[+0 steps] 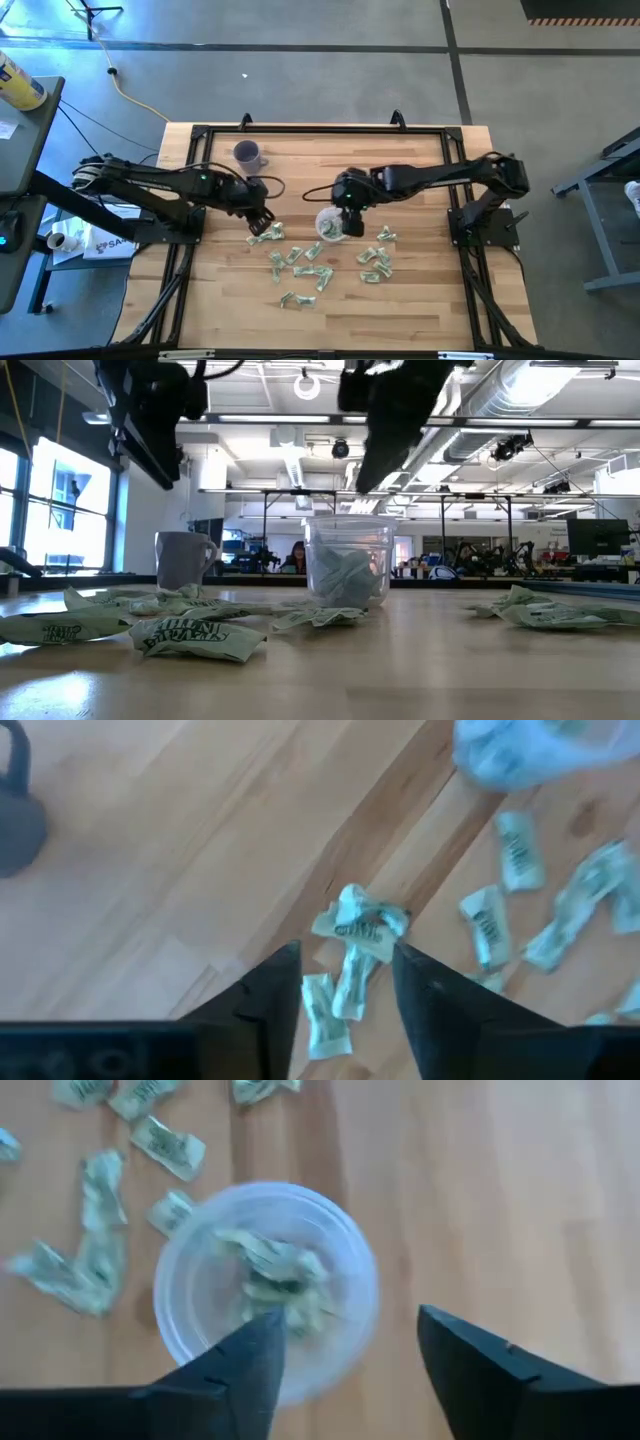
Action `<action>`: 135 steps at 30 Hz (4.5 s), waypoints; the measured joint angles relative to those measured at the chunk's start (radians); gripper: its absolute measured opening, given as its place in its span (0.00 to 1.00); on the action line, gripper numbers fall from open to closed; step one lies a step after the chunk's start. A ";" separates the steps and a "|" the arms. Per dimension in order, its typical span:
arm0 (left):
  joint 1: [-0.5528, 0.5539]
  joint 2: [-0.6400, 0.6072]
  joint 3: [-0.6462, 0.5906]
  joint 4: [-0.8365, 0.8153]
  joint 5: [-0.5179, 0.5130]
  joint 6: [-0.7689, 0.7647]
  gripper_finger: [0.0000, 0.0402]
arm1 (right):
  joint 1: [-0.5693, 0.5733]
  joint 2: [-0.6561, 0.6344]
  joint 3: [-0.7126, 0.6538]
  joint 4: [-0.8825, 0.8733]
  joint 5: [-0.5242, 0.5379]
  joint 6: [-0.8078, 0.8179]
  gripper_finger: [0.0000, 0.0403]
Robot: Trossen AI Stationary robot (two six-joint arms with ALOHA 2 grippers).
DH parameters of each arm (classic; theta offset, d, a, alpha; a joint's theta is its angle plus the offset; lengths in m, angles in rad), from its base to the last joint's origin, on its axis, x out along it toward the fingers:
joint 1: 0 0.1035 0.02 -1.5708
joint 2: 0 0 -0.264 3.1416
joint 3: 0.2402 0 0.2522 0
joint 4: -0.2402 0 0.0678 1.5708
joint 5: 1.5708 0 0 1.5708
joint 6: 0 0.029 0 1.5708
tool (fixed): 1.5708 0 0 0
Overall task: Pick and place Stevia / Truvia into bins
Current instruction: Put the stevia packet into the transparent container
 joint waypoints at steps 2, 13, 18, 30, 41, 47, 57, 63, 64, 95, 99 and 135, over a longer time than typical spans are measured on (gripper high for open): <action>-0.029 0.049 0.000 0.016 0.001 0.010 0.55 | 0.018 -0.027 0.000 -0.063 0.051 -0.055 0.59; -0.091 0.209 0.001 -0.019 0.113 -0.196 0.73 | 0.117 -0.146 -0.129 -0.184 0.077 -0.059 0.63; -0.117 0.206 -0.008 -0.077 0.137 -0.467 0.62 | 0.142 -0.181 -0.197 -0.172 0.099 -0.050 0.63; -0.137 0.378 -0.007 -0.091 0.088 -0.247 0.50 | 0.142 -0.192 -0.213 -0.119 0.114 0.009 0.63; -0.136 0.416 -0.151 0.141 0.185 -0.215 0.53 | 0.109 -0.192 -0.213 -0.116 0.118 0.082 0.63; -0.119 0.416 -0.166 0.165 0.194 -0.088 0.45 | 0.088 -0.192 -0.212 -0.116 0.114 0.102 0.63; -0.069 0.394 -0.160 0.081 0.172 -0.059 0.05 | 0.088 -0.192 -0.212 -0.116 0.170 0.115 0.63; -0.121 0.273 -0.051 -0.026 0.158 -0.229 0.08 | 0.105 -0.219 -0.212 -0.086 0.211 0.068 0.63; -0.132 0.256 -0.022 -0.051 0.141 -0.256 0.07 | 0.107 -0.231 -0.212 -0.082 0.212 0.065 0.63; 0.092 0.549 0.349 0.455 0.227 -0.044 0.37 | 0.461 -0.389 -0.214 -0.355 0.474 0.408 0.63; 0.061 0.474 0.350 0.235 0.261 -0.047 0.44 | 0.444 -0.389 -0.214 -0.352 0.487 0.383 0.63; -0.150 0.410 -0.097 0.182 0.140 -0.513 0.50 | 0.111 -0.303 -0.215 -0.138 0.231 0.141 0.63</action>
